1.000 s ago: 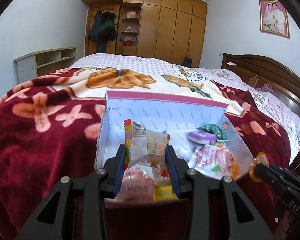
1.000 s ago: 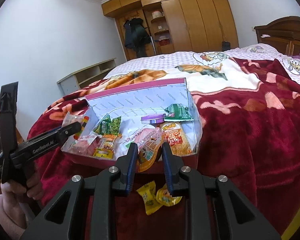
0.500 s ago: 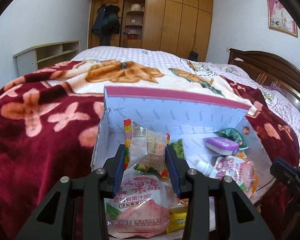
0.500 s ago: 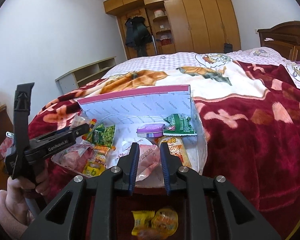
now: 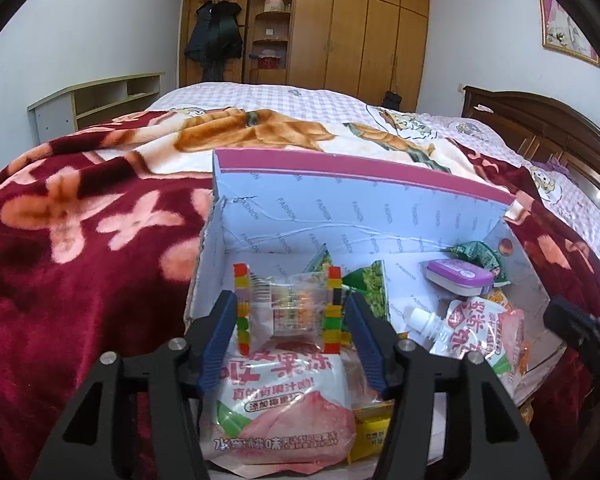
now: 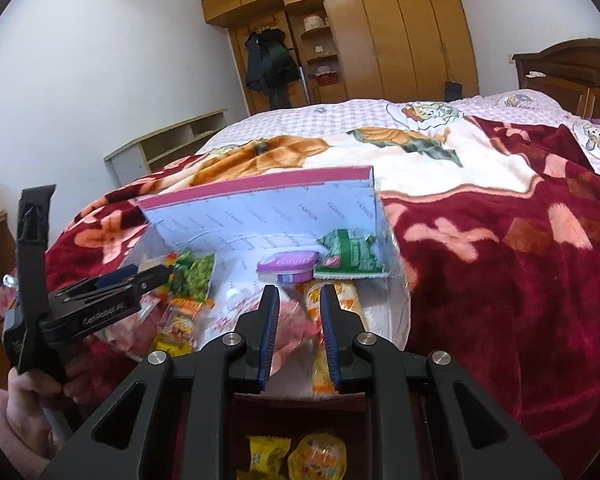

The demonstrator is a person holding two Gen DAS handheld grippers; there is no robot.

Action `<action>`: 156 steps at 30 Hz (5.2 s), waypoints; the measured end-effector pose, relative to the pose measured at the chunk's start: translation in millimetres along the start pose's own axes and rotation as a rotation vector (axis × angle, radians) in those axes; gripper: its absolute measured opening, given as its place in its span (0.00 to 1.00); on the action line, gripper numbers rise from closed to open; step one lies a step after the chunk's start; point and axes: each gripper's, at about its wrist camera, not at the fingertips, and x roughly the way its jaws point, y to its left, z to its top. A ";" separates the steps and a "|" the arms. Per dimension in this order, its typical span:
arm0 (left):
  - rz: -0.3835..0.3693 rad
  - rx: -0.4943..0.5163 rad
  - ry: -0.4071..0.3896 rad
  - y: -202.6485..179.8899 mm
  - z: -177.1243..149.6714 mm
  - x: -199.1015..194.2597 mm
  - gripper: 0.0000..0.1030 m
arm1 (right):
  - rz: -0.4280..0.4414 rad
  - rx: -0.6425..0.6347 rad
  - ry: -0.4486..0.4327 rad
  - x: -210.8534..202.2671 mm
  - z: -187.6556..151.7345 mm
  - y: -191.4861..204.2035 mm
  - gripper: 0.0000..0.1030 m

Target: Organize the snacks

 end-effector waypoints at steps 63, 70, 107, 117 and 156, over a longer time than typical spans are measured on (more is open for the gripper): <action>-0.125 0.048 0.003 -37.5 -35.2 -68.5 0.71 | 0.057 -0.157 -0.068 -65.7 -23.7 24.7 0.02; -0.153 0.097 0.011 -58.7 -51.8 -76.0 0.71 | 0.023 -0.125 -0.099 -44.6 3.0 8.9 0.02; -0.208 0.247 0.173 -139.3 -113.2 -24.2 0.46 | 0.001 0.038 0.013 -50.0 -37.0 -47.4 0.31; -0.228 0.222 0.175 -128.1 -110.3 -30.7 0.21 | 0.013 0.059 0.031 -51.3 -47.2 -48.4 0.32; -0.163 0.023 0.115 -43.6 -102.1 -62.2 0.21 | -0.137 0.051 0.127 -6.6 -85.8 -5.2 0.38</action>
